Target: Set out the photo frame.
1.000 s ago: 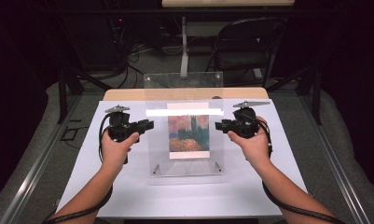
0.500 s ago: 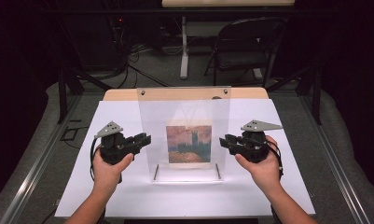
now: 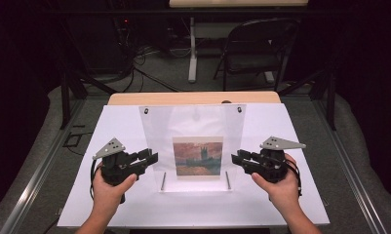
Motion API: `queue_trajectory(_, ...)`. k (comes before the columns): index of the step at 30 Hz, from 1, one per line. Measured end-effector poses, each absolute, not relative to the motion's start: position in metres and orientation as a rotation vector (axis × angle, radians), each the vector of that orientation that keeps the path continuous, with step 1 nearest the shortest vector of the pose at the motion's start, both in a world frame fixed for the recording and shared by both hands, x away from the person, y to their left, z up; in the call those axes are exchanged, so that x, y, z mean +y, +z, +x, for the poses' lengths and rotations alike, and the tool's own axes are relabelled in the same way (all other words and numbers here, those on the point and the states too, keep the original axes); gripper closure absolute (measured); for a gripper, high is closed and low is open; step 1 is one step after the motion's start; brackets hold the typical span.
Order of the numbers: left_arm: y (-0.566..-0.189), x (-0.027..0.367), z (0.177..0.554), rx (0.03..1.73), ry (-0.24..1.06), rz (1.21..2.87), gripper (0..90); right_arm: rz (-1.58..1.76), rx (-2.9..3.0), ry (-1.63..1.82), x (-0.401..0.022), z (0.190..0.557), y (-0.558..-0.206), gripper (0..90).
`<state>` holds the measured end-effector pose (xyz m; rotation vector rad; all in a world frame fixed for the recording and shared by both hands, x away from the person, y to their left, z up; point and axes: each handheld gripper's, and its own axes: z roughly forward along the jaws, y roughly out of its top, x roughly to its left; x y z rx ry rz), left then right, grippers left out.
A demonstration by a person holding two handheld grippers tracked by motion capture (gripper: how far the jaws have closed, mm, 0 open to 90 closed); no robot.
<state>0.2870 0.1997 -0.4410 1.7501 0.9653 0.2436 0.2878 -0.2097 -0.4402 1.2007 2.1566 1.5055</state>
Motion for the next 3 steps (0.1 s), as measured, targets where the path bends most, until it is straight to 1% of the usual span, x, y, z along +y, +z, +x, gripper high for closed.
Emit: queue_trajectory(3,-0.4431,0.2067,0.2776,0.957,0.269,1.715,58.4,1.190,2.148,1.558,-0.2168,0.2824,-0.4430,59.1)
